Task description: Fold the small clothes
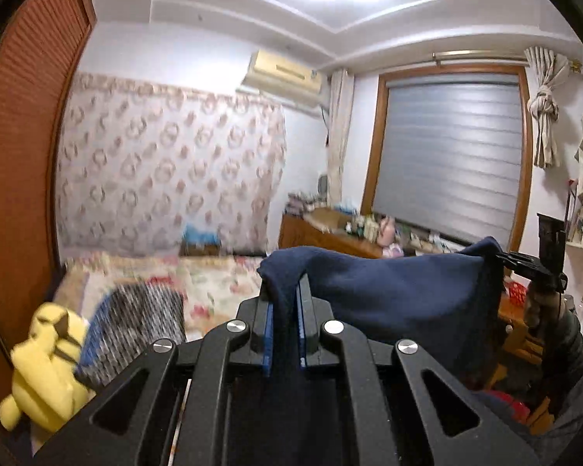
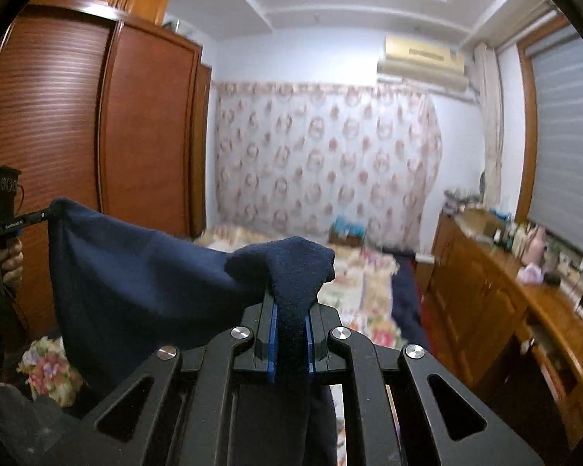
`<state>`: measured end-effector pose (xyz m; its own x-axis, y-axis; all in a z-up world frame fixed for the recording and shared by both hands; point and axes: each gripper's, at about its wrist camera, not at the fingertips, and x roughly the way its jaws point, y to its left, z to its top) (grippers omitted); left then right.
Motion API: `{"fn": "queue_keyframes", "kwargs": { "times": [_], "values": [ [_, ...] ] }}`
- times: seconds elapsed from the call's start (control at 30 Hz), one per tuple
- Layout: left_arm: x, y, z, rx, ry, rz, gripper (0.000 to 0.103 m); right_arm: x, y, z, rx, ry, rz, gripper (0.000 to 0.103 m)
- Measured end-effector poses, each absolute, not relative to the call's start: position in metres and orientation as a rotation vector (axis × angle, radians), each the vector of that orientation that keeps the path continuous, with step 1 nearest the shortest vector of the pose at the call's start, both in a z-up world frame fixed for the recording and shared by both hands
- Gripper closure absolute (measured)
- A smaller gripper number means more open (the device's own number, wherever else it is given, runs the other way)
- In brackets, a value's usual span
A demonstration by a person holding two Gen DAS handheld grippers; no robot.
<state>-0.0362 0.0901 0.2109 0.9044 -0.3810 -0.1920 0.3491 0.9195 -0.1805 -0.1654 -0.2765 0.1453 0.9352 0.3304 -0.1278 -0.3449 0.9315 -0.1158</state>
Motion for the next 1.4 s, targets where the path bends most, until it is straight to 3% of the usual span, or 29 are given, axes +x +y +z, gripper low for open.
{"fn": "queue_keyframes", "kwargs": {
  "times": [0.23, 0.43, 0.53, 0.67, 0.73, 0.8, 0.83, 0.87, 0.9, 1.4],
  "values": [
    [0.015, 0.101, 0.22, -0.102, 0.228, -0.294, 0.093, -0.143, -0.271, 0.176, -0.179, 0.06, 0.335, 0.092],
    [0.12, 0.112, 0.15, -0.032, 0.358, -0.167, 0.091, -0.017, -0.239, 0.149, -0.214, 0.209, 0.296, 0.092],
    [0.183, 0.117, 0.102, 0.044, 0.434, -0.097, 0.084, 0.069, -0.225, 0.124, -0.223, 0.292, 0.249, 0.092],
    [0.239, 0.124, 0.051, 0.061, 0.574, -0.094, 0.059, 0.16, -0.208, 0.077, -0.207, 0.468, 0.226, 0.085],
    [0.24, 0.126, 0.04, 0.048, 0.595, -0.093, 0.054, 0.194, -0.201, 0.051, -0.193, 0.57, 0.22, 0.082],
    [0.234, 0.129, 0.029, 0.017, 0.619, -0.124, 0.027, 0.21, -0.2, 0.032, -0.205, 0.596, 0.181, 0.078],
    [0.234, 0.127, 0.028, 0.013, 0.624, -0.133, 0.023, 0.212, -0.201, 0.026, -0.198, 0.606, 0.181, 0.073],
    [0.228, 0.126, 0.024, 0.016, 0.63, -0.142, 0.023, 0.215, -0.203, 0.02, -0.178, 0.621, 0.172, 0.062],
    [0.221, 0.124, 0.023, 0.022, 0.636, -0.144, 0.023, 0.218, -0.205, 0.018, -0.167, 0.63, 0.168, 0.058],
    [0.146, 0.102, -0.018, 0.005, 0.761, -0.217, 0.023, 0.161, -0.205, -0.012, -0.037, 0.664, 0.273, 0.057]
  ]
}}
